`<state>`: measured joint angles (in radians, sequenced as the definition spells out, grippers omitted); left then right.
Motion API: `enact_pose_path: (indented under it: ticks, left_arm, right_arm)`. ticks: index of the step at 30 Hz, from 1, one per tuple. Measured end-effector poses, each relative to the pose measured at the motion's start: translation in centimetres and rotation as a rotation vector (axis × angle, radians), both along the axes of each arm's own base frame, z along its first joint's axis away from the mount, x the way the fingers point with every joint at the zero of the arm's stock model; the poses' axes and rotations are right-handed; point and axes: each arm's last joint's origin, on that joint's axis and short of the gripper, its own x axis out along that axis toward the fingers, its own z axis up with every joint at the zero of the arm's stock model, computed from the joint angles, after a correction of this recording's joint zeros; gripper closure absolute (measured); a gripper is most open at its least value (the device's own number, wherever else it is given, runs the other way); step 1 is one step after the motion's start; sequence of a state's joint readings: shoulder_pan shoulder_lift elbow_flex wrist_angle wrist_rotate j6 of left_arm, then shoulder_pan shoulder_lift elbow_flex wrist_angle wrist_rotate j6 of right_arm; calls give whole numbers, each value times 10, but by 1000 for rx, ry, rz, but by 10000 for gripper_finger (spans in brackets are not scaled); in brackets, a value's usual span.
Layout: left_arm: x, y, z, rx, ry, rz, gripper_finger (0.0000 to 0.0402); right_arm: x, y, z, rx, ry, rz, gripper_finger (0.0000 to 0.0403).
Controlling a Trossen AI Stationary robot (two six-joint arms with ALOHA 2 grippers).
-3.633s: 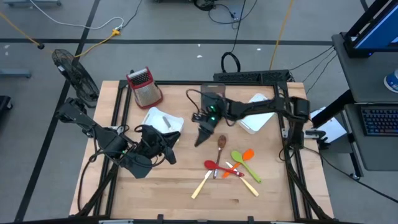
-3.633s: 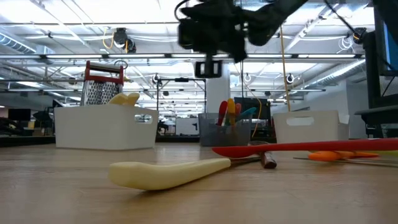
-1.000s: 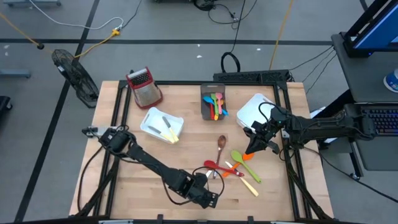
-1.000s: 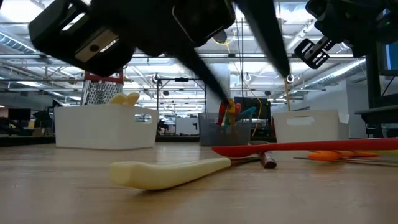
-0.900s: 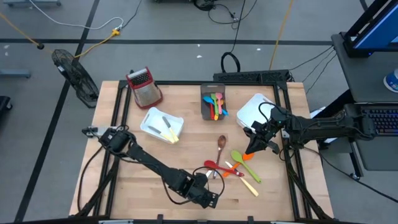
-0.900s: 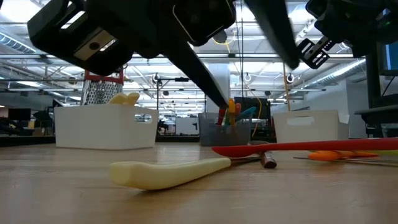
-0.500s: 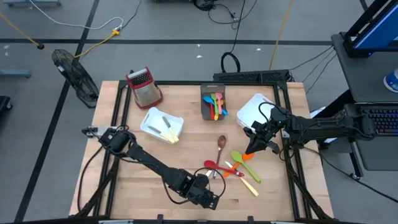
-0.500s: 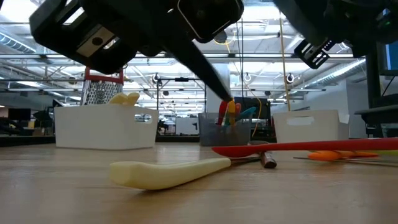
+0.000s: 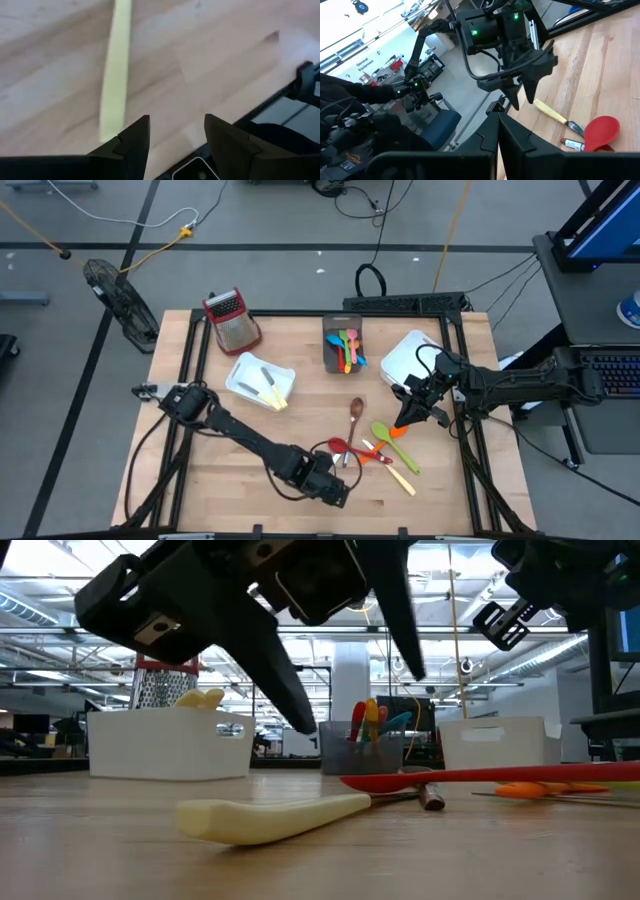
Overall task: Pick & Place Kitchen Items
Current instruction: Put the yellow knife into the left white bin
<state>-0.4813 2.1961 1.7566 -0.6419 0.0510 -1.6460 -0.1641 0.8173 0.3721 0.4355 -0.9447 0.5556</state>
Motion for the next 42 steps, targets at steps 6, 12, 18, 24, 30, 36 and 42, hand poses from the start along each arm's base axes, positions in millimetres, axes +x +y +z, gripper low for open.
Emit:
enact_pose_path:
  ticks: [6,12,18,24,30,36,42]
  left_arm:
    - [3,9,-1,35,-6,-36,211]
    - [6,20,-2,75,7,-73,211]
    - [6,25,-6,104,31,-88,210]
    - [7,26,-8,146,14,-106,210]
    - [3,25,-14,187,52,-111,211]
    - [9,22,-23,165,26,-116,210]
    - [13,17,-36,170,14,-137,211]
  right_arm:
    - [0,0,0,0,1,0,399]
    - [0,0,0,-3,0,0,399]
    - [0,0,-1,-13,-7,1,399]
    - [0,0,-1,-15,-7,-3,399]
    - [0,0,-1,-15,-7,-4,399]
    - [0,0,-1,-18,-9,-6,399]
    - [1,-2,-3,-19,9,-40,399]
